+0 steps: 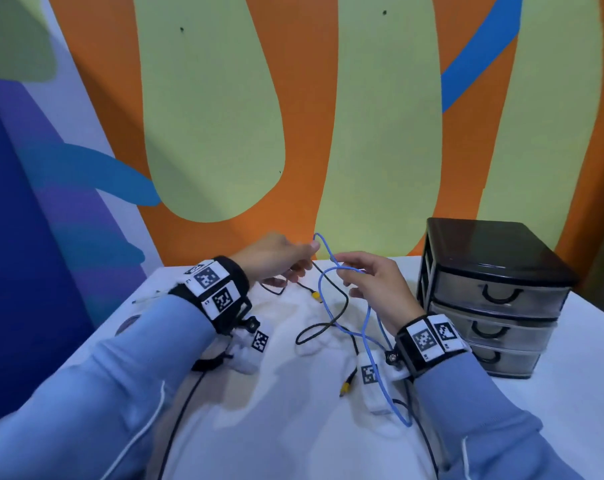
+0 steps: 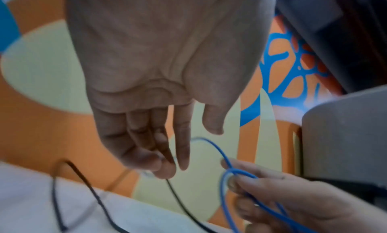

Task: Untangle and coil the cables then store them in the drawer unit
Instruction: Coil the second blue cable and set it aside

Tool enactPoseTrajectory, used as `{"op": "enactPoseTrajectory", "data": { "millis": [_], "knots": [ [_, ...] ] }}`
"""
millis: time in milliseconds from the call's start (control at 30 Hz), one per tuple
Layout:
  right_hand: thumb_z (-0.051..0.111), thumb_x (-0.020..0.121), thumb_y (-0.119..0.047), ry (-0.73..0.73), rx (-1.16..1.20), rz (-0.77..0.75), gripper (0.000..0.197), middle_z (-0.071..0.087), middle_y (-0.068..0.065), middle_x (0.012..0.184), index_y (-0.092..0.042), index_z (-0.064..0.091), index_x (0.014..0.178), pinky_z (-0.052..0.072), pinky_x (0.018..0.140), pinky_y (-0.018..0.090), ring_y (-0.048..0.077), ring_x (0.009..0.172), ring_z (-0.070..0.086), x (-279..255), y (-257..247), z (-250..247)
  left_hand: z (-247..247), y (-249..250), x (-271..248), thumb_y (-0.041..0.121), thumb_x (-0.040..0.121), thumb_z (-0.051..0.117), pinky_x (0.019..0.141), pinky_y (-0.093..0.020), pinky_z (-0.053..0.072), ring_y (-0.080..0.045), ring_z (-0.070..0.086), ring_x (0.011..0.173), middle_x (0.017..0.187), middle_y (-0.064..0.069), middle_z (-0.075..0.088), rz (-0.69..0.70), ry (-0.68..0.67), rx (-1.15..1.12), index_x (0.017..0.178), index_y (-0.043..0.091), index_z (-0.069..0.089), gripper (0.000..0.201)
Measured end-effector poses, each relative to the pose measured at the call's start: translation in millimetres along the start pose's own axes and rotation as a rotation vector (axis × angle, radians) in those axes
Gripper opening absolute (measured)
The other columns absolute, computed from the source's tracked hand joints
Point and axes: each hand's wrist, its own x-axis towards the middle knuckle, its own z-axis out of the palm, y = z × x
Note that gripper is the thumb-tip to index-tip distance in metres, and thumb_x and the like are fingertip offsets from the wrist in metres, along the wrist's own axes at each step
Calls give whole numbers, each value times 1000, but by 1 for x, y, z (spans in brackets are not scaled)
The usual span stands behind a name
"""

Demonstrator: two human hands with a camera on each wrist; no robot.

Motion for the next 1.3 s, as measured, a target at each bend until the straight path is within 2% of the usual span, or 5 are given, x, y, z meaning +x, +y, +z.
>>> {"op": "enactPoseTrajectory", "data": {
  "millis": [500,667,833,1067,1300],
  "knots": [
    [52,109,-25,155,354,-19,28,28,-4,54,-12,67,88,13,41,23,11,45,17,5,-16,-13,-5,30,-16,19,106,61,64,-36,59,-13,49,51,65,-1,50,237,231,-289,73,14,55,33],
    [53,105,-24,65,404,24,30,27,-2,56,-16,57,77,11,42,24,14,50,15,2,-21,-15,-14,24,-19,19,108,58,73,-37,56,-13,68,63,79,-2,76,363,405,-41,84,9,66,26],
    [59,90,-24,-10,159,82,13,41,-1,61,-14,67,87,17,41,21,14,50,22,0,-23,-19,-9,36,-31,20,113,50,72,-34,63,-24,76,71,82,-13,76,420,342,-588,100,10,62,21],
    [44,101,-3,68,124,260,27,52,4,71,-12,68,111,34,45,26,16,52,41,4,-9,-16,-12,66,-51,22,114,50,65,-42,65,-21,64,56,71,-9,62,622,519,-685,102,11,61,19],
    [73,95,-13,45,56,108,9,42,-6,56,-8,75,102,25,45,23,14,50,32,0,-28,-8,-20,37,-45,22,112,53,60,-40,62,-20,56,49,67,-7,57,423,519,-417,103,8,70,24]
  ]
}}
